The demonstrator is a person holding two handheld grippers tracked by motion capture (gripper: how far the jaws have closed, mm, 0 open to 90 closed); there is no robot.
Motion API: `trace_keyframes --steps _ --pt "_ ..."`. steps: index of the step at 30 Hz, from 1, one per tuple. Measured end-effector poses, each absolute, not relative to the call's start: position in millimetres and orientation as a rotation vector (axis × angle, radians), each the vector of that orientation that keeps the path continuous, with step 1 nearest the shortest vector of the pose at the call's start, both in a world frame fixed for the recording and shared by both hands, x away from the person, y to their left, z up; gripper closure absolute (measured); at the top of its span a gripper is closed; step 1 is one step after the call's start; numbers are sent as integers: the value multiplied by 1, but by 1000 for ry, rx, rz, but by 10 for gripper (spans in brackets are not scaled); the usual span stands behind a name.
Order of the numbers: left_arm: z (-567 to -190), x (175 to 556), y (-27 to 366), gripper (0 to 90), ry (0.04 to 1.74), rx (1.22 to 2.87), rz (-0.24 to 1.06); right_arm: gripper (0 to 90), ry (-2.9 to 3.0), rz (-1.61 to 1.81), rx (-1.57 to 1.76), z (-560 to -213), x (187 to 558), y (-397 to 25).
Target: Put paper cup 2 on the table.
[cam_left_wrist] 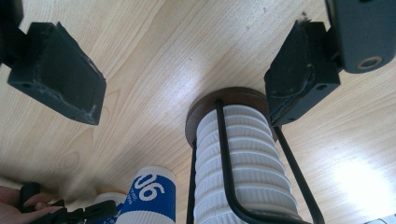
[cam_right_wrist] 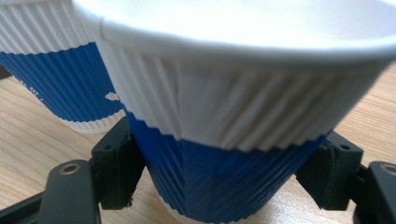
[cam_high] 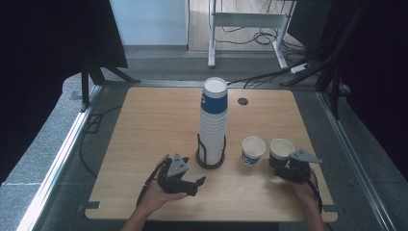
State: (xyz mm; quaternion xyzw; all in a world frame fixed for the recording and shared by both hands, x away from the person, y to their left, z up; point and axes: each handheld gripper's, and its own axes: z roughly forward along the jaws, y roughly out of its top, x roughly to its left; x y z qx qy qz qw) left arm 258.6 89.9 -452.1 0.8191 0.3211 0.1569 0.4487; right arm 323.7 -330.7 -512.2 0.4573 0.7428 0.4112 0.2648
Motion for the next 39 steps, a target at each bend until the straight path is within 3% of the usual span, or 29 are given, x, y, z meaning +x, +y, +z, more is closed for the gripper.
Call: trace_keyframes --steps 11,19,33,39 --pt "-451 259 92 129 797 2024 391 141 1989 1137 1235 -509 320 -332" --pt "-450 258 94 128 797 2018 395 121 1885 1270 1207 -485 302 -342" --pt "-450 258 93 129 794 2020 394 107 1836 1361 1049 -436 276 -333" --pt "-449 258 93 129 788 2021 393 148 1864 1427 938 -420 266 -316"
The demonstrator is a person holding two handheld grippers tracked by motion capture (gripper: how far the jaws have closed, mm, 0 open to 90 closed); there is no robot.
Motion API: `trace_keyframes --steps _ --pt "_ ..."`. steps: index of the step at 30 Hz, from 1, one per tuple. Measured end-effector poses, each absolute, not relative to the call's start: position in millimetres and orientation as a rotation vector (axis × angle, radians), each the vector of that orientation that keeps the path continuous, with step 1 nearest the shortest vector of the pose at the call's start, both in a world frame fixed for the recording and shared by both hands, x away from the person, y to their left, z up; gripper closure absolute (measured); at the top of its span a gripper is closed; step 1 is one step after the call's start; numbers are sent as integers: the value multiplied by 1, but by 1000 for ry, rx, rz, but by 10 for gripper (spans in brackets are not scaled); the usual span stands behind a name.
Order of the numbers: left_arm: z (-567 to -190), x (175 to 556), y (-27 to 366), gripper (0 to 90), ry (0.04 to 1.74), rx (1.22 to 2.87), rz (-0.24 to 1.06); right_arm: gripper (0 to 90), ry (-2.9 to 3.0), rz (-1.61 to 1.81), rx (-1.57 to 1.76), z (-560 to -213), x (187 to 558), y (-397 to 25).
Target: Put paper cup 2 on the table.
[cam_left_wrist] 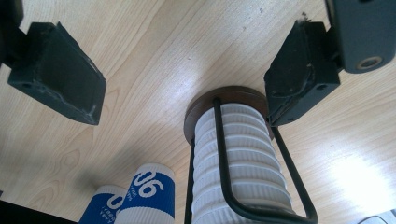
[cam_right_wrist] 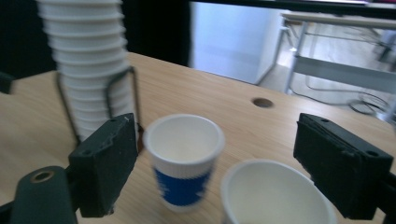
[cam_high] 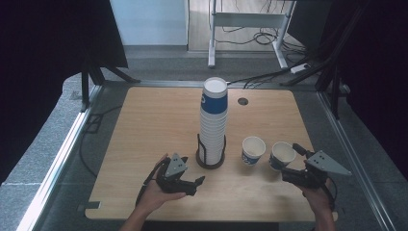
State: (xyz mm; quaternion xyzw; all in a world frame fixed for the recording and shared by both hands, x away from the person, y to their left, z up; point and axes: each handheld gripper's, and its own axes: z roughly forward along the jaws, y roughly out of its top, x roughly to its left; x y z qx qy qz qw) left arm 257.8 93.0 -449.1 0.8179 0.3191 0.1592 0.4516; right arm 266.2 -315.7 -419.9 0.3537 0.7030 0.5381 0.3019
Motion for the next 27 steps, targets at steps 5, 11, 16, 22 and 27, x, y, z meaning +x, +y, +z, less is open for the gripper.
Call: trace_keyframes --steps 5,11,16,22,27 --pt "-449 258 94 129 791 2018 393 192 1944 1515 841 -417 262 -292" --pt "-449 258 93 129 790 2019 390 216 2103 1580 754 -432 265 -249" --pt "-450 258 93 129 788 2022 388 221 2215 1564 715 -449 268 -218" --pt "-450 258 93 129 784 2027 387 225 2295 1532 703 -466 270 -199" --pt "-450 258 93 129 784 2027 387 226 2300 1569 708 -467 271 -198"
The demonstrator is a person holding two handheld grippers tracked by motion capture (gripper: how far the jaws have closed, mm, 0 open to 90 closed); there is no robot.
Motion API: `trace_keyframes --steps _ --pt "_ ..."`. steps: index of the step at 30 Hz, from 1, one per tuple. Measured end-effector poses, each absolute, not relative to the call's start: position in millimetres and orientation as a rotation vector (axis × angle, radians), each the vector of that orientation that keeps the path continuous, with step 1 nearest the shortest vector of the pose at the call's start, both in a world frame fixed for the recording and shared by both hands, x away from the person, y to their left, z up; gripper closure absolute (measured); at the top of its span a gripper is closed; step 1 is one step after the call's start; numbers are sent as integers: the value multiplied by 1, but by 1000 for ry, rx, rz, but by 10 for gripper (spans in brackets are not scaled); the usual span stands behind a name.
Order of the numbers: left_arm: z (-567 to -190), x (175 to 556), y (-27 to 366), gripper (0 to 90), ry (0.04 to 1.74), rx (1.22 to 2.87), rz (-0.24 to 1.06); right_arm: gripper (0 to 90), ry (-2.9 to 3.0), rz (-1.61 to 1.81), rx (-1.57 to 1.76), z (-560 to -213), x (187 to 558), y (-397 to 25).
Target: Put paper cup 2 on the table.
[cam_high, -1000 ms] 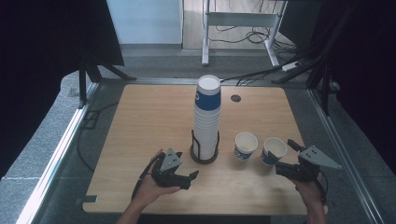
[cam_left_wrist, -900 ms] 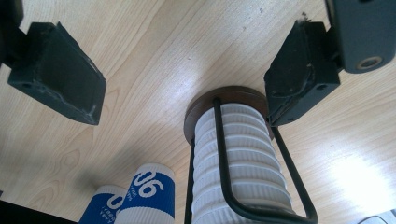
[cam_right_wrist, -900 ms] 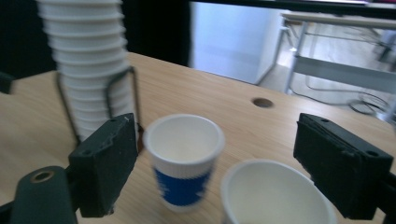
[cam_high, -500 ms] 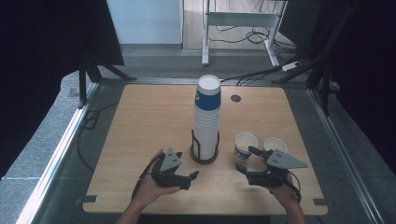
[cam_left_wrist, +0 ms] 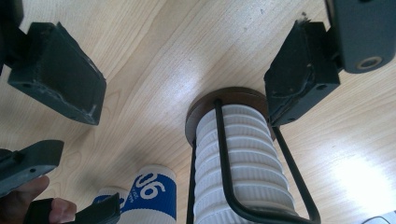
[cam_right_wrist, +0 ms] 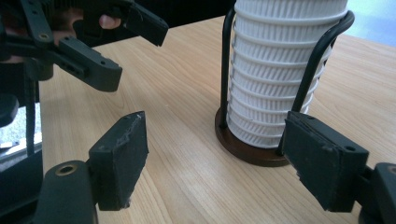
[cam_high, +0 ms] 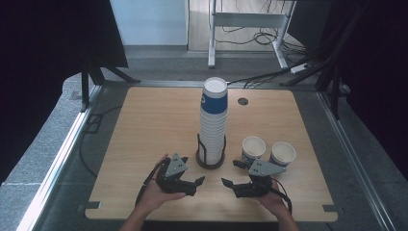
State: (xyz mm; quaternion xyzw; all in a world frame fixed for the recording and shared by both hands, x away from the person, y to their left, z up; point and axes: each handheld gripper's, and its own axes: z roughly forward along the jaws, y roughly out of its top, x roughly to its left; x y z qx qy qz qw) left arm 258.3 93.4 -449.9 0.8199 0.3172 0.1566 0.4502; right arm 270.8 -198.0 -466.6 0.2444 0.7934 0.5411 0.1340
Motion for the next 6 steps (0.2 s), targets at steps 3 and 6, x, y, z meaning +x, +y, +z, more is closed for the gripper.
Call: trace_keyframes --steps 3,6 --pt "-451 258 93 129 785 2031 387 224 2294 1569 712 -466 271 -199" --pt "-451 259 92 129 784 2033 386 217 2308 1548 707 -468 271 -198"
